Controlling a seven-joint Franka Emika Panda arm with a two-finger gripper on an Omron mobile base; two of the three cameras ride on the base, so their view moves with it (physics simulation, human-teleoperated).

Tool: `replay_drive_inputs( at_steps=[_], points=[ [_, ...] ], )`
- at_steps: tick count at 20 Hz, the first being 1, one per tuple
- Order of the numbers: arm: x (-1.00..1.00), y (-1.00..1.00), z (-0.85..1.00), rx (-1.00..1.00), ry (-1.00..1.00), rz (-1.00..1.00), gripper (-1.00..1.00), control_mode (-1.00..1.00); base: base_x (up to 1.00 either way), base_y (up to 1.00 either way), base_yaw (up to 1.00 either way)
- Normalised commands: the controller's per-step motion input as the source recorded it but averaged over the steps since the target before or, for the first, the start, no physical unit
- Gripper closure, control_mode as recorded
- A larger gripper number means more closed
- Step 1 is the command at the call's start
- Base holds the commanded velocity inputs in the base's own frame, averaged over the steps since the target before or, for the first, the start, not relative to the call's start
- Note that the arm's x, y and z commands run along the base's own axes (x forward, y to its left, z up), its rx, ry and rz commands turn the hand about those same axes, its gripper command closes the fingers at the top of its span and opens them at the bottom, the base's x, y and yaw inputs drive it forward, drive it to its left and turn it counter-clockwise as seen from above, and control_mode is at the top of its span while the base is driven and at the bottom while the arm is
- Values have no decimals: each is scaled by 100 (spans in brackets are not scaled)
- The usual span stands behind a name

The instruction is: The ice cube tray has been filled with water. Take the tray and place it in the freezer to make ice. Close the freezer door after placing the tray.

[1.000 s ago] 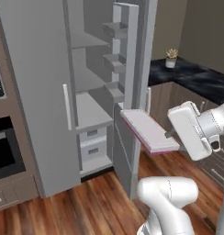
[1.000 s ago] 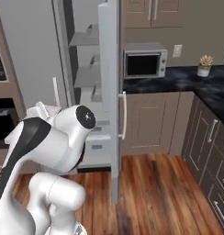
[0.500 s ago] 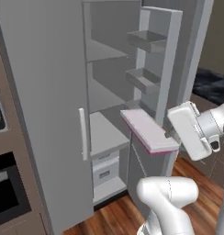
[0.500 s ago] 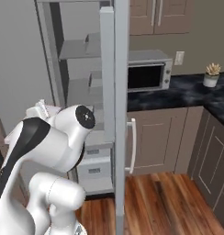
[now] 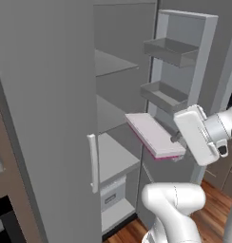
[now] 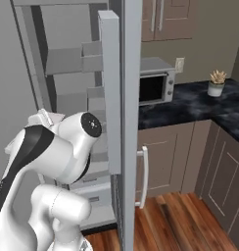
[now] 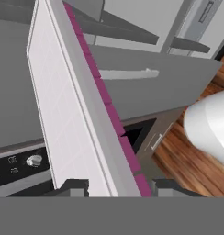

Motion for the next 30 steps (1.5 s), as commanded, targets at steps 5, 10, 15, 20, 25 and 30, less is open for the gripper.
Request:
replay_drive_inputs(
  at_steps=[5,10,15,20,25,30],
  points=[
    [0,0,0,0,0,0,100,100,51,54,-24],
    [16,19,5,-4,0,-6,100,-100,31,31,-13],
    [17,53,37,-12,-3,-4,100,-100,0,0,0],
    [38,27,66,-7,-2,0,100,-100,0,0,0],
    [75,-3,41,0,0,0,100,-100,0,0,0],
    [88,-2,20,0,-1,0,100,-100,0,0,0]
  ],
)
